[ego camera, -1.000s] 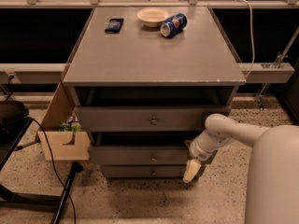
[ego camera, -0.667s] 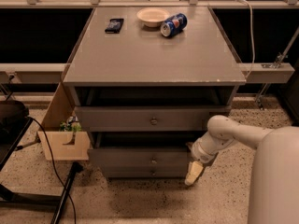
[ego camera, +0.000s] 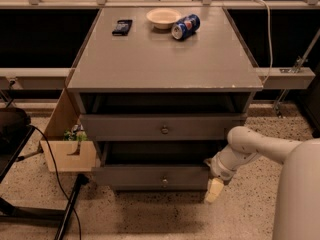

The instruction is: Open middle drawer

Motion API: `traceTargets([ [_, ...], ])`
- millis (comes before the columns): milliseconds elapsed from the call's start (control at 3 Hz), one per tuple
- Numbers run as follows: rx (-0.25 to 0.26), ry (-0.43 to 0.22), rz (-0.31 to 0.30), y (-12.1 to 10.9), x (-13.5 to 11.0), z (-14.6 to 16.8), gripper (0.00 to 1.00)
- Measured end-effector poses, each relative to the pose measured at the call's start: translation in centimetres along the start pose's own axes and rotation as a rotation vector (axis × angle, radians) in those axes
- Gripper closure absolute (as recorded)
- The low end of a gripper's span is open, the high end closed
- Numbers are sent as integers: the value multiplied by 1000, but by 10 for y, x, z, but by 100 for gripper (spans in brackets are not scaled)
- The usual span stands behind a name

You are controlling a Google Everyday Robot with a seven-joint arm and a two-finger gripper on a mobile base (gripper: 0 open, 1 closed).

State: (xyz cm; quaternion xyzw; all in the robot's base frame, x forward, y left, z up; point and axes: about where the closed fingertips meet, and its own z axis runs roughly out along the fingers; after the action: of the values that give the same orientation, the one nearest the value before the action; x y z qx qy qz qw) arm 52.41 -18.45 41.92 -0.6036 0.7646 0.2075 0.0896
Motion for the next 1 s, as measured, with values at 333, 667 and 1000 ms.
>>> traceTargets([
  [333, -16, 12, 9, 11, 7, -8, 0],
  [667, -59, 23, 30, 27, 16, -19, 0],
  [1000, -105, 27, 49, 39, 23, -23, 0],
])
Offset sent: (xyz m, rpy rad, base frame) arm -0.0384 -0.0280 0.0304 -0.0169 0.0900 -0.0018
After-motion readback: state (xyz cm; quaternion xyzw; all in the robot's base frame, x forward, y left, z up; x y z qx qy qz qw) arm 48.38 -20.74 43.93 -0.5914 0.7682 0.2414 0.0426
